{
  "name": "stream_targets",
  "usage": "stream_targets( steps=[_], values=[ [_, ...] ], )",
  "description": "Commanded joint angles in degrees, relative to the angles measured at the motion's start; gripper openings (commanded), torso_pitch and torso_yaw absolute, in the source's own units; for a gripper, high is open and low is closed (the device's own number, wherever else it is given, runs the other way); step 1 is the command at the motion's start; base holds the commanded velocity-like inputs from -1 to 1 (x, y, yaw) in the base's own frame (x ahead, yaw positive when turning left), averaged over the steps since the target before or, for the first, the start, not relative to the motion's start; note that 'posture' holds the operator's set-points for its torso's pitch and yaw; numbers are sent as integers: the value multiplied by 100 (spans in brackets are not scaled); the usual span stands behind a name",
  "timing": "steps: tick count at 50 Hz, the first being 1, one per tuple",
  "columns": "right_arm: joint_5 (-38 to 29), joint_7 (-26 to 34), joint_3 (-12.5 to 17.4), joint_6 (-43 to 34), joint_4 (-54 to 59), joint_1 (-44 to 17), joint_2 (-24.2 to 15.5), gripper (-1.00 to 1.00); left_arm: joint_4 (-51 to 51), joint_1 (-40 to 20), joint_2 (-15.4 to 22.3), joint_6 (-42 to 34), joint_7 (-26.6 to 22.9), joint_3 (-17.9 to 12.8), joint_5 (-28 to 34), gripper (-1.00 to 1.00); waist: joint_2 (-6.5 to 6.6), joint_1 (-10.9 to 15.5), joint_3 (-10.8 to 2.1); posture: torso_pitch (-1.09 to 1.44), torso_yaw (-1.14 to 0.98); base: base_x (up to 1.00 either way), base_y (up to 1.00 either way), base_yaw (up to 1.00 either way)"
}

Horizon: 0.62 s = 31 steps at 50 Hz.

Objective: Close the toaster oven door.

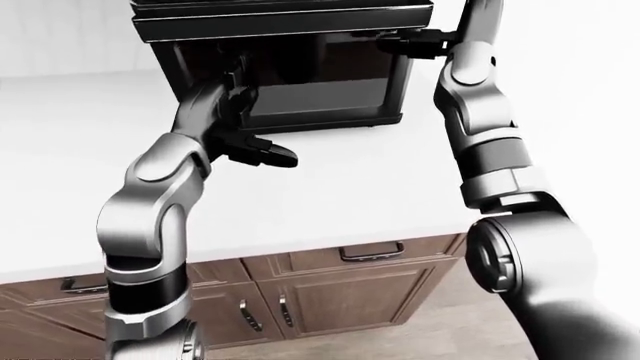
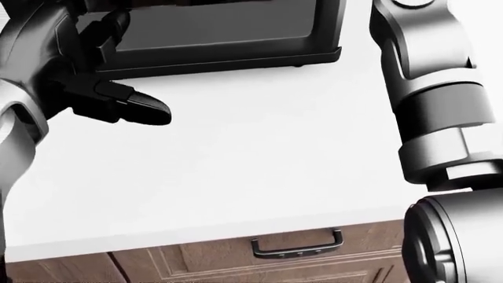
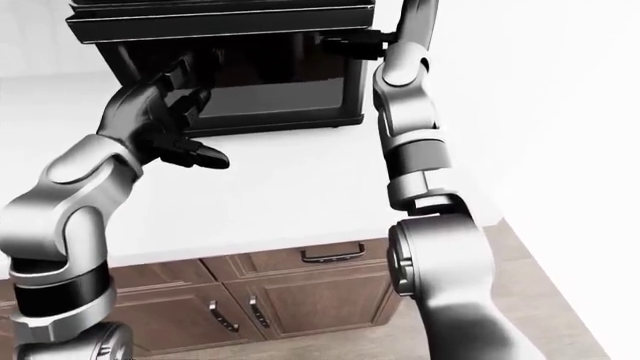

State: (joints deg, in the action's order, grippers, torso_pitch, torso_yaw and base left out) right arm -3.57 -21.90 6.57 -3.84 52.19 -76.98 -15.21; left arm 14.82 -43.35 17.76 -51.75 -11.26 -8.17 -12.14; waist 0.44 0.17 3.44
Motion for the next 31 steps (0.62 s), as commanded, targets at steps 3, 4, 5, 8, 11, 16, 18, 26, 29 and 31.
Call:
stream_targets(
  steps=[3,4,5,8,11,16,18,26,29,31],
  values=[
    [0,-5,-4,271,-326,-297,-53,100,7,-342,113,295,75,-152,167,100,-10,1,-206,0,0,0,0,0],
    [0,-6,-4,275,-322,-293,-54,100,2,-359,115,293,67,-149,174,100,-10,1,-207,0,0,0,0,0],
    [0,-5,-5,282,-315,-291,-56,100,0,-361,116,295,56,-143,183,100,-11,-1,-207,0,0,0,0,0],
    [1,-3,-4,294,-288,-308,-61,100,-23,-406,125,279,29,-144,196,100,-18,-4,-212,0,0,0,0,0],
    [2,-5,-2,302,-266,-325,-63,100,-49,-455,134,258,5,-145,204,100,-26,-5,-215,0,0,0,0,0],
    [1,-4,-3,296,-260,-342,-70,100,-131,-600,185,229,-58,-136,233,100,-32,-2,-213,0,0,0,0,0],
    [3,-3,-2,292,-261,-347,-71,100,-161,-632,192,229,-74,-139,243,100,-33,3,-210,0,0,0,0,0],
    [0,-2,-4,280,-299,-314,-71,100,-362,-851,247,238,-150,-135,254,100,-41,14,-195,0,0,0,0,0],
    [0,-10,-1,277,-313,-297,-73,100,-569,-1000,284,273,-193,-163,233,100,-46,18,-191,0,0,0,0,0],
    [-1,-21,0,283,-303,-299,-72,100,-670,-1072,316,307,-219,-161,236,100,-47,23,-187,0,0,0,0,0]
  ],
)
